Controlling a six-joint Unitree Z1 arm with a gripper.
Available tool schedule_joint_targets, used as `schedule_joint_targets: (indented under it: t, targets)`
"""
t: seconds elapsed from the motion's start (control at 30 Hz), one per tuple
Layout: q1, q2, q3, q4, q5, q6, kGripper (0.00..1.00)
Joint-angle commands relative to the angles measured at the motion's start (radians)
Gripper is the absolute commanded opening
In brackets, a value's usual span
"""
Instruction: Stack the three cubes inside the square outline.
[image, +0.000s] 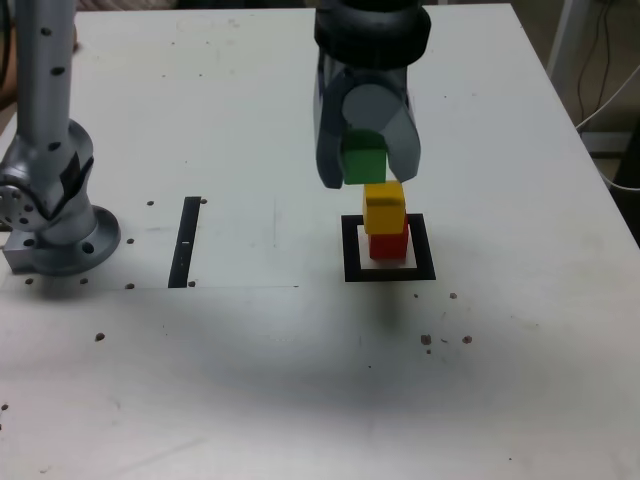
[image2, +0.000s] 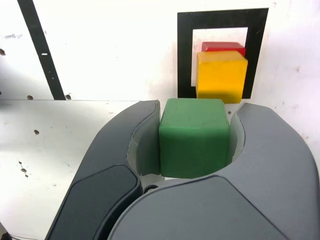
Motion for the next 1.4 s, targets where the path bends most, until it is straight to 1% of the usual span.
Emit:
schedule_joint_targets:
  t: [0.0,0.2,0.47,0.73,1.0,1.13,1.37]
  targets:
    - [0.007,0.01,-0.001,-0.005,-0.001,0.001,0.24]
    - [0.027,0.022,0.011,-0.015,-0.019,0.008,0.24]
    - [0.037,0.039,0.018,-0.038,-0.03,0.01,0.24]
    - [0.063,0.065,0.027,-0.068,-0.031,0.016,0.24]
    - [0.077,0.075,0.038,-0.099,-0.022,0.019,0.25]
    - [0.077,0.076,0.044,-0.108,-0.026,0.019,0.25]
    - [0.077,0.076,0.044,-0.107,-0.037,0.019,0.29]
